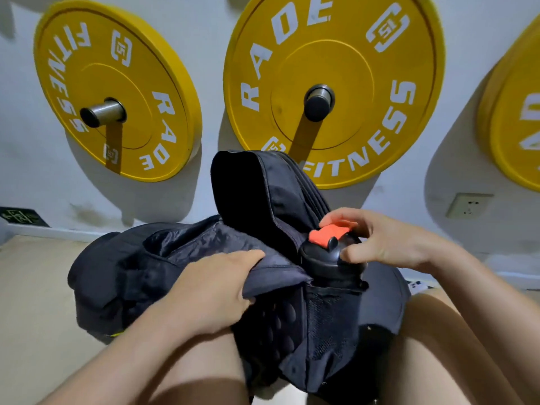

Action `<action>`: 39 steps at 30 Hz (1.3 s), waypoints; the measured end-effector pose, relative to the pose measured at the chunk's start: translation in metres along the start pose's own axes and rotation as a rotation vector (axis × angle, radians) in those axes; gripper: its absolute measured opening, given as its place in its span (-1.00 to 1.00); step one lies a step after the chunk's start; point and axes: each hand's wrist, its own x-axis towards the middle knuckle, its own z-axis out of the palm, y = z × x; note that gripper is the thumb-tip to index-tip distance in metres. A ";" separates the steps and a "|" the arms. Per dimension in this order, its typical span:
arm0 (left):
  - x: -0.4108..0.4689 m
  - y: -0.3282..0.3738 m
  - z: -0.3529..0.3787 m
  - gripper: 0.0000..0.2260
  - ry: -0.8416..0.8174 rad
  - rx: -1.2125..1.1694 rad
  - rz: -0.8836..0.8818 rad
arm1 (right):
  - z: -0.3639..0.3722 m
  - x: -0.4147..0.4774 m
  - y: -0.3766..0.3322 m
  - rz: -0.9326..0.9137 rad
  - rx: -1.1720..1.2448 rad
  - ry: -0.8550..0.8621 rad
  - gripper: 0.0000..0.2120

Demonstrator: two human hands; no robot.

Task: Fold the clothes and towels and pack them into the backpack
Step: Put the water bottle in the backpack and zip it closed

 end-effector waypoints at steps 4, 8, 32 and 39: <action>0.012 0.012 -0.027 -0.71 0.249 0.343 0.129 | 0.043 -0.021 -0.002 0.037 -0.366 0.235 -0.07; 0.025 0.028 -0.058 -0.76 0.129 0.610 0.291 | 0.110 -0.035 0.013 -0.066 -0.500 0.746 0.05; 0.127 -0.021 -0.102 -0.87 0.447 0.691 0.633 | 0.041 0.019 0.049 -0.183 0.320 0.608 0.00; 0.061 0.019 -0.080 -0.91 0.352 0.454 0.499 | -0.020 0.033 0.053 -0.166 0.091 0.457 -0.04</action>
